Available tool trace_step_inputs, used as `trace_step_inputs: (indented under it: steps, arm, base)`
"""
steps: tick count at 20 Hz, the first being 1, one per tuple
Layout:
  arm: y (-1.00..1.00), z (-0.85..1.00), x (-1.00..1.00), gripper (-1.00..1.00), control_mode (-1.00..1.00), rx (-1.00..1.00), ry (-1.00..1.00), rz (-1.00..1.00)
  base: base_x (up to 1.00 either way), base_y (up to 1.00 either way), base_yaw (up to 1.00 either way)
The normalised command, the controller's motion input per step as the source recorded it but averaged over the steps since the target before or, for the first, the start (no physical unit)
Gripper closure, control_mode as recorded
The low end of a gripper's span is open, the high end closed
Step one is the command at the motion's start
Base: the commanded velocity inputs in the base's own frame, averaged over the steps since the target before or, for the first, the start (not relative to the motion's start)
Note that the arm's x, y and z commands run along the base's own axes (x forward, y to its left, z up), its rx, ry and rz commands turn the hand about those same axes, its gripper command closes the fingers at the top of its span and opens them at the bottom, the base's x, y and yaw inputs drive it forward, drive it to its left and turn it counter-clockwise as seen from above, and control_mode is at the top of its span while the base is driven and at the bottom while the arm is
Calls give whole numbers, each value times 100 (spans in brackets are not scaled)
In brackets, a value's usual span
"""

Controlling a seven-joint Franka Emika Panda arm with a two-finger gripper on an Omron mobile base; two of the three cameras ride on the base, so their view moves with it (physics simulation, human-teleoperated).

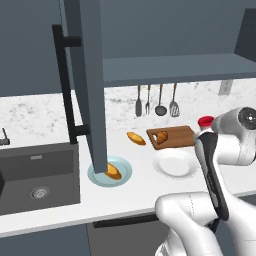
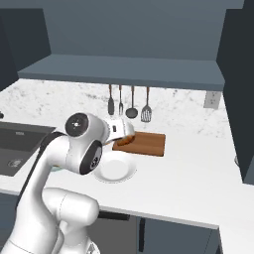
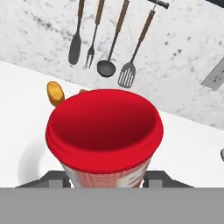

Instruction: From the different types of pastries on the counter, select a croissant and place it on the cutting board. Then retrieve a jar of jam from the cabinet and place it alongside the croissant on the cutting board.

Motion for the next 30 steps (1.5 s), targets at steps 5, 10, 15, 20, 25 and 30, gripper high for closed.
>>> trace_step_inputs:
  steps: [5,10,15,20,25,30]
  arm:
    - [-10,-26,94,100,-100,14,0,-21]
    - [-53,-2,72,100,-100,24,2,-22]
    - [-18,-10,57,100,-100,28,12,-6]
    - [0,-8,-14,100,-100,11,-1,0]
    - [0,-36,-25,100,-100,0,-21,0]
    - [0,-49,2,100,-100,0,-13,0]
  base:
    - [0,0,0]
    - [0,0,0]
    - [0,0,0]
    - [0,0,0]
    - [0,0,0]
    - [0,0,0]
